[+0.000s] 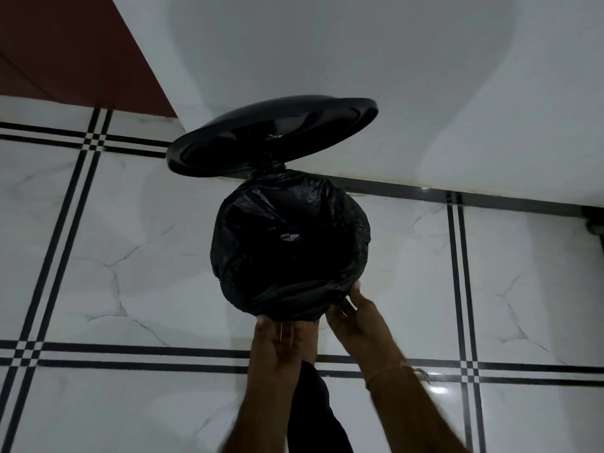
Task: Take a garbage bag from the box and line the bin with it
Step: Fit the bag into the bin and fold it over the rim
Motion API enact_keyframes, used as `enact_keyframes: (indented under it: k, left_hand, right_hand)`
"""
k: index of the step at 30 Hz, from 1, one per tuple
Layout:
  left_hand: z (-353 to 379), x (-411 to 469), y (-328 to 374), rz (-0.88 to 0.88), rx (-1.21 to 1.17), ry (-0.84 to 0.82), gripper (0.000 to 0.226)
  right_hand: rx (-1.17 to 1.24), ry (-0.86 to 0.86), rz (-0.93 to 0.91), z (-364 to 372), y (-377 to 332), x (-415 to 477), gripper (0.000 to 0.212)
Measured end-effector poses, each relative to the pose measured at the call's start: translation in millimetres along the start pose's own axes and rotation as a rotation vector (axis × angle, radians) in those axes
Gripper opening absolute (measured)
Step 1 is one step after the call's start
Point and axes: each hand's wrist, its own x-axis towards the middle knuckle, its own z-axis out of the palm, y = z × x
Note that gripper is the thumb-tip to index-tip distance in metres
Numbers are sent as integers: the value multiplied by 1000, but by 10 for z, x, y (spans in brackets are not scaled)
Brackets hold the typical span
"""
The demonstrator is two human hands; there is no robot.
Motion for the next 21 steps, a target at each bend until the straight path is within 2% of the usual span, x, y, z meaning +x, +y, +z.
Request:
enact_keyframes:
  k: [2,5,7,9,11,12,13,14,15,16,17,18,20,21]
  left_hand:
    - [17,-4,-62,45,14,-6,31]
    - [-25,18,-32,-37,-3,-128,20]
    - [-43,177,-35,6,30,-2,23]
    - [9,245,1,-36,8,78,28]
    - [-30,257,32,-22,-49,120,34]
    - [-33,209,59,-11,-92,112,39]
    - [-50,153,79,-6,-118,85,45]
    - [-58,116,87,2,-128,81,49]
    - [-40,78,109,11,-126,74,51]
    - [-37,58,112,17,-100,73,50]
    - [-22,41,123,23,-58,69,51]
    - [-26,52,123,23,-21,68,52]
    - [-38,52,126,31,49,60,52]
    - [-39,45,124,40,75,65,51]
  right_hand:
    - [114,-28,-49,13,81,40,30]
    - [113,-13,-49,36,171,160,35]
    - [77,2,-20,25,182,225,41]
    - [60,23,-33,1,117,235,42]
    - [-31,109,-133,-10,64,145,45]
    - [-140,199,-286,-6,54,75,42]
    - [-345,309,-537,11,51,-19,40]
    - [-603,349,-852,56,41,-160,38]
    - [-875,247,-1149,114,13,-252,38]
    - [-1139,42,-1318,171,-1,-281,39]
    - [-1378,-178,-1333,250,4,-276,44]
    - [-1615,-339,-1235,310,18,-236,50]
    - [-1941,-487,-945,389,72,-170,61]
    - [-2009,-498,-918,380,99,-128,61]
